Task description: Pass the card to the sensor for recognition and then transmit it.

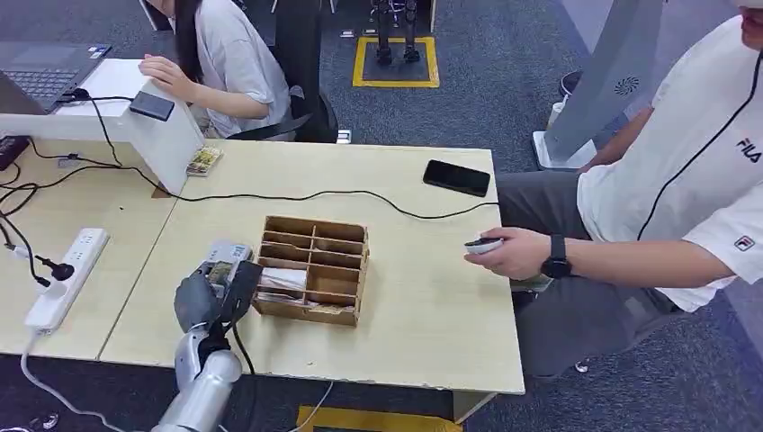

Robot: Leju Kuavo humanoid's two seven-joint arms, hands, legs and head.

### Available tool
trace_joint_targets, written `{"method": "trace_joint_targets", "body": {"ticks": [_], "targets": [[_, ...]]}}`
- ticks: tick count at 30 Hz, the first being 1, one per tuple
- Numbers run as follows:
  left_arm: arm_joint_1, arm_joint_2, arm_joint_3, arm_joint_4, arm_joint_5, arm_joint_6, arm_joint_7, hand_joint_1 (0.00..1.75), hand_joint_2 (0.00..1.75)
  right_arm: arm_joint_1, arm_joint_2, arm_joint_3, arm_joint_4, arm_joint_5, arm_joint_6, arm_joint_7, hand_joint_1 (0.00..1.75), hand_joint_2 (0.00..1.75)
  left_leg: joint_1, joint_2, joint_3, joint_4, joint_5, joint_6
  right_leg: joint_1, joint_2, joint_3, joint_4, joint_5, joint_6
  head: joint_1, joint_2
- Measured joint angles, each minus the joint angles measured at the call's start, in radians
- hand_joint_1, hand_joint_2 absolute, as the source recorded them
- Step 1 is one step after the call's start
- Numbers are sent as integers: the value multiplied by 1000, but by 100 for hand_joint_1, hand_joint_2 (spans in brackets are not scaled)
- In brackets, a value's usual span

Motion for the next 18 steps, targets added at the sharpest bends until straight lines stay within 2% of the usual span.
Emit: {"method": "trace_joint_targets", "body": {"ticks": [14,18], "targets": [[-11,10,0,37,-6,8,2,175,175,0,2,0,0,2,2,1,0,175,0,0,0,0,0,0,0,0,0,0,0,0,0,0],[-18,10,0,40,35,-24,-16,175,175,0,5,0,0,2,1,1,0,175,0,0,0,0,0,0,0,0,0,0,0,0,0,0]]}}
